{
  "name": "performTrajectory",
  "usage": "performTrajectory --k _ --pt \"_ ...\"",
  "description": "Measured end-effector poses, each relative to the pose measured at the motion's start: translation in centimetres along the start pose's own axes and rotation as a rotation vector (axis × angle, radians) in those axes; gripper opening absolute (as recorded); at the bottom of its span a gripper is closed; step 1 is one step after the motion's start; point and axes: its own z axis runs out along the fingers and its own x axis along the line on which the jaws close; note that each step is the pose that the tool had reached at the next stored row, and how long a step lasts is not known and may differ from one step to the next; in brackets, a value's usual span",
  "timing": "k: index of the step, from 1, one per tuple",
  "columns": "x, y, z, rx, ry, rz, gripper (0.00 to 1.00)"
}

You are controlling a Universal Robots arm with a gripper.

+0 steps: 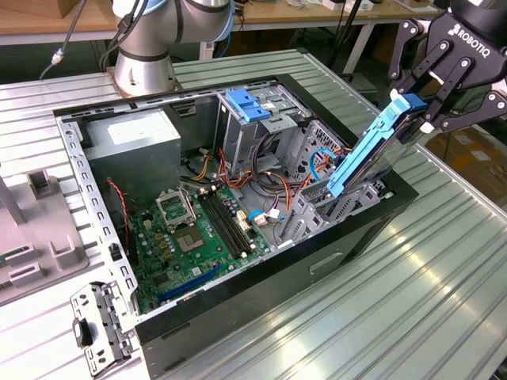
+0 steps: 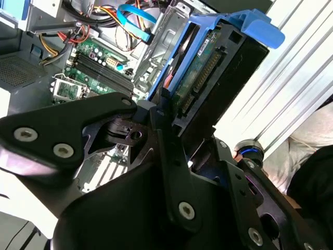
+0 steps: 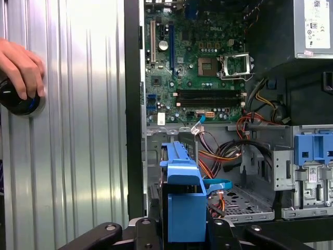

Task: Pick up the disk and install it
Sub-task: 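Pick up the disk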

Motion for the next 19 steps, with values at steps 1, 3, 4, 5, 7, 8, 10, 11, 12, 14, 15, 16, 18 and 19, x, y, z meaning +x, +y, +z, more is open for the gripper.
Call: performTrajectory --k 1,3,4,5,7,8,10,11,12,14,15,16,18,19 --pt "0.00 -0.25 0.01 0.0000 0.0000 0.000 0.36" --pt "-0.02 -0.55 0.02 0.0000 0.0001 0.000 0.36" --pt "-0.02 -0.74 0.03 0.0000 -0.0001 0.000 0.36" --pt "-0.03 -0.94 0.03 0.0000 0.0000 0.000 0.36" --pt "-0.04 -1.44 0.06 0.0000 -0.0001 0.000 0.36" --pt "-0.06 -1.75 0.07 0.0000 0.0000 0.000 0.36" --pt "-0.07 -2.19 0.11 0.0000 -0.0002 0.000 0.36" --pt "-0.08 -2.47 0.15 0.0000 -0.0001 0.000 0.36" --pt "-0.10 -2.70 0.18 0.0000 0.0002 0.000 0.36" --pt "-0.14 -3.54 0.32 0.0000 0.0013 0.000 0.36" --pt "-0.14 -3.66 0.41 0.0000 0.0013 0.000 0.36" --pt "-0.13 -3.70 0.46 0.0001 0.0012 0.000 0.36" --pt "-0.13 -3.74 0.48 0.0001 0.0013 0.000 0.36" --pt "-0.13 -3.76 0.48 0.0001 0.0013 0.000 0.36"
